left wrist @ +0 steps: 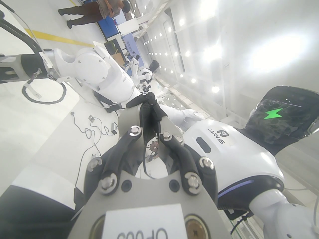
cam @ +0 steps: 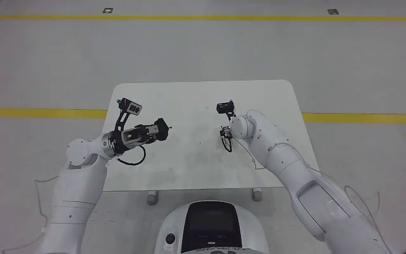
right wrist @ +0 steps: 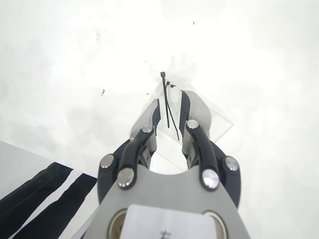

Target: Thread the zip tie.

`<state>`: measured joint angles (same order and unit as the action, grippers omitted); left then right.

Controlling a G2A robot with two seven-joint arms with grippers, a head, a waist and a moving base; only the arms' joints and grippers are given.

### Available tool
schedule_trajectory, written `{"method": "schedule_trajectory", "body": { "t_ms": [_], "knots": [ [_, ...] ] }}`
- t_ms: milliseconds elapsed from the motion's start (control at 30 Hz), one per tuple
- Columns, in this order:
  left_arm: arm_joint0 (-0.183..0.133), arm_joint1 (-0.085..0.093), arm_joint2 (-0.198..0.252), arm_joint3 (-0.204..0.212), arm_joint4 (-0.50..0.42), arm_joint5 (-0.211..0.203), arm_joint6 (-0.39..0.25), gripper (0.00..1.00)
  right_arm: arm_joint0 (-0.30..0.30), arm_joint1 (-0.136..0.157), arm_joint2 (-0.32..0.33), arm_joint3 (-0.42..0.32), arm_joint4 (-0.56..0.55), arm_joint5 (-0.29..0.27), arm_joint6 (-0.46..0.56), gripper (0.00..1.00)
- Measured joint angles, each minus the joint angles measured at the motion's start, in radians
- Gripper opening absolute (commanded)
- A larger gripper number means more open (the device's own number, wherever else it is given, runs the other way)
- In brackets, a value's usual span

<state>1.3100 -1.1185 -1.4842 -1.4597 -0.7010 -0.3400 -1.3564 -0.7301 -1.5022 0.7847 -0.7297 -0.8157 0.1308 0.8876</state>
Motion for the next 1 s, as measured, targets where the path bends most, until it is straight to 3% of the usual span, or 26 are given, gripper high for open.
{"method": "schedule_trajectory", "body": {
  "t_ms": [800, 1000],
  "knots": [
    [0.000, 0.000, 0.000, 0.000, 0.000, 0.000, 0.000, 0.00, 0.015, -0.026, -0.002, 0.074, 0.025, -0.059, 0.004, 0.09],
    [0.000, 0.000, 0.000, 0.000, 0.000, 0.000, 0.000, 0.00, 0.023, -0.034, -0.002, 0.100, 0.031, -0.064, -0.004, 0.00]
  ]
}}
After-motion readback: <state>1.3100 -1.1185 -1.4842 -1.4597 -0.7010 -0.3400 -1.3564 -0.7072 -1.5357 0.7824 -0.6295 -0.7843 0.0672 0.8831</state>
